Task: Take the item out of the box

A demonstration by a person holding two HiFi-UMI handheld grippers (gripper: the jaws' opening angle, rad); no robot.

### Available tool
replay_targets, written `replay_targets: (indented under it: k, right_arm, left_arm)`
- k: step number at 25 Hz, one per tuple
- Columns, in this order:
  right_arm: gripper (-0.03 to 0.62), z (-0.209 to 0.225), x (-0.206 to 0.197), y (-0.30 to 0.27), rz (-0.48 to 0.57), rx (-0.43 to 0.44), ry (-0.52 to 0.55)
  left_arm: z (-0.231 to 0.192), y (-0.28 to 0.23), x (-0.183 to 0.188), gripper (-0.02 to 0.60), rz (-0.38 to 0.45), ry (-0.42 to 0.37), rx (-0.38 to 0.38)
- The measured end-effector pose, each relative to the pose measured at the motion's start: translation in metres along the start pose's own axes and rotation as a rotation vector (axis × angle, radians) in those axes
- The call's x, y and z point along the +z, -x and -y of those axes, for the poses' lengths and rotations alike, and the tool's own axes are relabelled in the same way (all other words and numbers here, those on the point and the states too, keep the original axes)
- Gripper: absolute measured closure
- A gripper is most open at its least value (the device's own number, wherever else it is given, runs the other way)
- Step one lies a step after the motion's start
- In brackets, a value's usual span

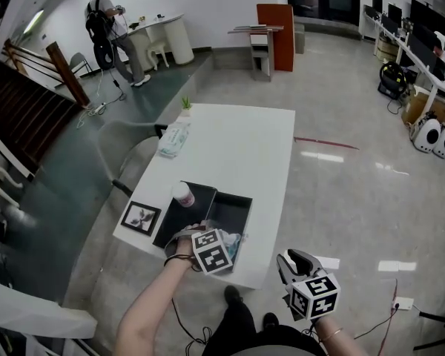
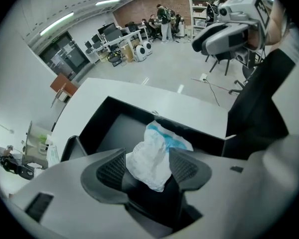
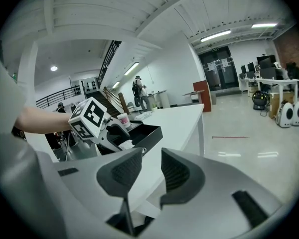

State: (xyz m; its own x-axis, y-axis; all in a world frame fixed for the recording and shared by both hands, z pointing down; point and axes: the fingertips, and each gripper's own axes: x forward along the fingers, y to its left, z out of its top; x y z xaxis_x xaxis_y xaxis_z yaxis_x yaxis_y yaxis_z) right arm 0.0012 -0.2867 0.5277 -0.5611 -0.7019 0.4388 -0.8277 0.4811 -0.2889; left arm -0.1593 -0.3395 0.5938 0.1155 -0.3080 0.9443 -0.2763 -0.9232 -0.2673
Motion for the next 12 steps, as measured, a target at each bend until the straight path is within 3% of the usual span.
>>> replay_targets:
  k: [12]
  right_arm:
    - [0.49, 0.0, 0.0, -0.012, -0.008, -0.013, -0.019]
  left_arm:
    - [0.004, -0.019, -0.002, 0.334, -0.082, -0.144, -0.059]
